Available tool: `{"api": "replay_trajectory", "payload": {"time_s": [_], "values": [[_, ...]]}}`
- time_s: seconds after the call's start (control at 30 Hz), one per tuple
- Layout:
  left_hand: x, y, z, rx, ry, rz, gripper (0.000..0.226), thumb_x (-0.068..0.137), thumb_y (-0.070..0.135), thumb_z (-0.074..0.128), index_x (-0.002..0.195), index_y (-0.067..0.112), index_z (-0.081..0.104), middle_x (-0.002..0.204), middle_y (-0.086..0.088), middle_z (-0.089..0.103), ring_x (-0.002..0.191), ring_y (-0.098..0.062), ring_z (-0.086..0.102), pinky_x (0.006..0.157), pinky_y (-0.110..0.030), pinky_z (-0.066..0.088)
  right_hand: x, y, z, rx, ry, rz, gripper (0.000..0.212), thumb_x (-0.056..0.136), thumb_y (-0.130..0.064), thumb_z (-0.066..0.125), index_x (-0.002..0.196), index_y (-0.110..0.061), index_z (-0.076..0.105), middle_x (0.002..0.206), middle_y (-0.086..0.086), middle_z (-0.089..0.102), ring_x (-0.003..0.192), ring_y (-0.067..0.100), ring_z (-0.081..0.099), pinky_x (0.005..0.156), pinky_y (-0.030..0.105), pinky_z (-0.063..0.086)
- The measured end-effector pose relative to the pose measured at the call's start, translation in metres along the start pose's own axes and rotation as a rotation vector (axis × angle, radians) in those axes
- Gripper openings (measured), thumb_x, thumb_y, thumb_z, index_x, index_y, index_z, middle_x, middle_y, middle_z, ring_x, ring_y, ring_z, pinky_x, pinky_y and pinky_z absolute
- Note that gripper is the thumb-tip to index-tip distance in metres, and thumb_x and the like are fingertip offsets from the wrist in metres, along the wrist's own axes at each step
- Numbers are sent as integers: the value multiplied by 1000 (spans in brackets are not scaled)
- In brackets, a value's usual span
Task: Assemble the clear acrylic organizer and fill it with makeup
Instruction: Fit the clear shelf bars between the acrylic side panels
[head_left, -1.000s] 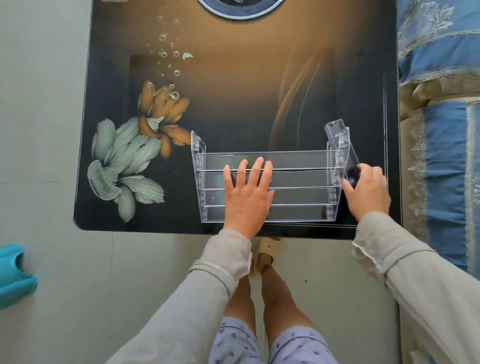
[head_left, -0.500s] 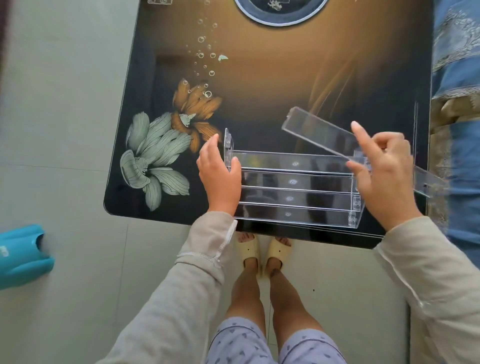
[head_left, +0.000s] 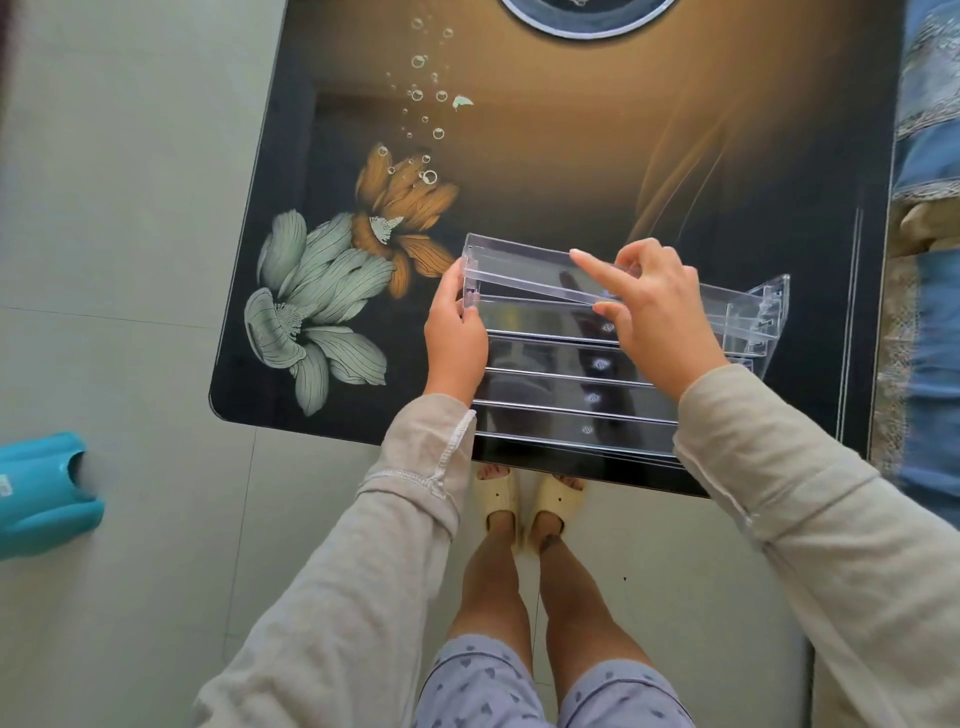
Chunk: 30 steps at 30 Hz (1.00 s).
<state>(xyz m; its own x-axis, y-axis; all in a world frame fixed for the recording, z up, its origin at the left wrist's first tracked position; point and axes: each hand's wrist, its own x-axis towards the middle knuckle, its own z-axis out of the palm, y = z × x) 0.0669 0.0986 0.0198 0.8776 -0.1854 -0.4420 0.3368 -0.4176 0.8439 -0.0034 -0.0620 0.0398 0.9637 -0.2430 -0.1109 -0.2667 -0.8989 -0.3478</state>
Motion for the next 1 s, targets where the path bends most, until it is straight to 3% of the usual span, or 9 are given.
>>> {"api": "replay_trajectory", "payload": {"time_s": [0.23,0.37,0.5,0.6,0.8,1.0], "values": [[1,-1,2,-8,-6,17,46,96,-2,34,138,16,37,140,-5,46,130,-20,44,110,-38,40,-3,6,-1,-31,-16,3,51,87,-8,58,134,-27,48,112,19,54,101,33,49,84,42,37],[2,2,-1,-93,-7,-19,39,96,6,36,133,16,41,123,2,51,108,-8,52,86,-15,52,-1,7,1,-28,-37,-1,52,88,-9,57,136,-27,46,113,18,53,103,32,49,85,41,38],[7,12,2,-144,11,-27,37,97,17,35,134,17,38,124,-3,51,115,-17,51,97,-32,45,-1,9,3,-30,-44,1,53,89,-9,56,137,-27,44,115,17,53,104,30,48,87,40,39],[15,19,8,-7,29,-8,39,98,21,35,136,19,39,139,-5,44,127,-17,42,104,-32,35,0,9,2,-24,-48,2,52,89,-9,56,137,-26,44,116,17,53,105,30,47,88,40,38],[20,22,12,32,57,-25,30,94,6,33,119,8,50,127,-11,51,114,-29,53,101,-42,46,0,9,-1,-42,-17,-17,53,87,-7,59,134,-26,48,114,18,54,104,32,49,87,42,38],[15,16,13,104,27,41,33,93,0,30,120,8,48,126,-15,53,109,-34,54,97,-42,48,9,15,-1,-68,-83,-58,53,88,-9,57,135,-30,46,115,15,52,104,31,47,89,41,35]]}}
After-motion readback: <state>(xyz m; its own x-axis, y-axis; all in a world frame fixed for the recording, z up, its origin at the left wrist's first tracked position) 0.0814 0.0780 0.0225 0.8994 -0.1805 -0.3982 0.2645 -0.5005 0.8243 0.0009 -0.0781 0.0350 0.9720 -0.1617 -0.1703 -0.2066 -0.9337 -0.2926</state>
